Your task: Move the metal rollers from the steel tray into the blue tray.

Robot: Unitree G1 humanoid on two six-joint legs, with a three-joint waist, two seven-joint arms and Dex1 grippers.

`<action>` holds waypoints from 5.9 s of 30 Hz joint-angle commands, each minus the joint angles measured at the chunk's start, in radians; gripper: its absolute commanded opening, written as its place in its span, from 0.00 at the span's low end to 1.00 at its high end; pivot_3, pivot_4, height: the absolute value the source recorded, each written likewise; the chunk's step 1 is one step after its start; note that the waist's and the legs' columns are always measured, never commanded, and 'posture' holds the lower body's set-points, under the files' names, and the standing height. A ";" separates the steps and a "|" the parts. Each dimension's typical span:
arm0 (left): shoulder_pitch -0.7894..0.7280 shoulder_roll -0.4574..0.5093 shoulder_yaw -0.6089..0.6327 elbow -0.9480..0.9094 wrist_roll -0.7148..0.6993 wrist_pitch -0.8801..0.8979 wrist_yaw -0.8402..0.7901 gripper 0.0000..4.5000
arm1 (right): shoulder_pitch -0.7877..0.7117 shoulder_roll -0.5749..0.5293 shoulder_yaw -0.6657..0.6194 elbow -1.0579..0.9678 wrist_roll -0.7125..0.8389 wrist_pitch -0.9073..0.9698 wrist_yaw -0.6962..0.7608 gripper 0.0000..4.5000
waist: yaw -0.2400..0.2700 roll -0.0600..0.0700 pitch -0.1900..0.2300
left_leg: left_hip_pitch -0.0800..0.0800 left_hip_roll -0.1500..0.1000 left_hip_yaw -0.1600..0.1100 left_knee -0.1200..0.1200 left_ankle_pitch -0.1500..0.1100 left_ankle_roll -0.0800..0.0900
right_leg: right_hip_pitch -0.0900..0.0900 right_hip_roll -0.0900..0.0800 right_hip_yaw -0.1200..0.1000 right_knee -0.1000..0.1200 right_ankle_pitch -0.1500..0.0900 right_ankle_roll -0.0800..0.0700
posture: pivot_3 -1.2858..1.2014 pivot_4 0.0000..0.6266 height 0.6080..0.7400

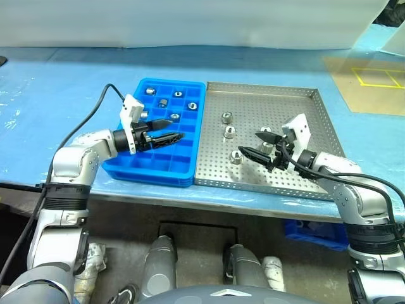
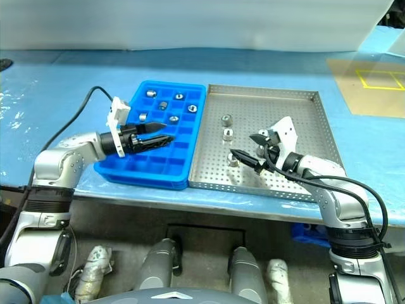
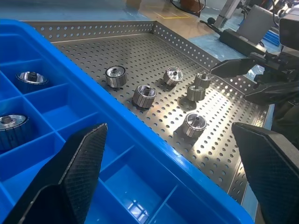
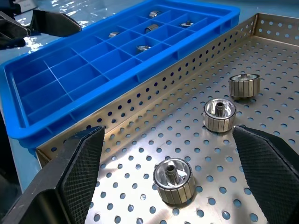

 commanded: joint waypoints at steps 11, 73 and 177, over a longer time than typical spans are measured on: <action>-0.005 -0.024 0.016 0.027 0.027 -0.083 0.046 1.00 | -0.020 0.006 -0.028 0.023 -0.046 -0.056 -0.061 1.00 | 0.000 0.000 0.000 | 0.000 0.000 0.000 0.000 0.000 0.000 | 0.000 0.000 0.000 0.000 0.000 0.000 | 0.49 0.24 1.00; 0.001 -0.027 0.001 -0.057 -0.011 -0.024 0.033 1.00 | 0.002 0.026 -0.032 -0.047 -0.013 -0.023 -0.081 1.00 | 0.000 0.000 0.000 | 0.000 0.000 0.000 0.000 0.000 0.000 | 0.000 0.000 0.000 0.000 0.000 0.000 | 0.50 0.24 1.00; 0.013 -0.032 0.025 -0.097 -0.045 0.024 0.075 1.00 | -0.170 0.091 0.202 0.473 -0.286 -0.265 0.143 0.38 | -0.001 0.000 0.000 | 0.000 0.000 0.000 0.001 0.000 0.000 | 0.002 0.000 -0.001 0.001 0.000 0.000 | 0.50 0.24 1.00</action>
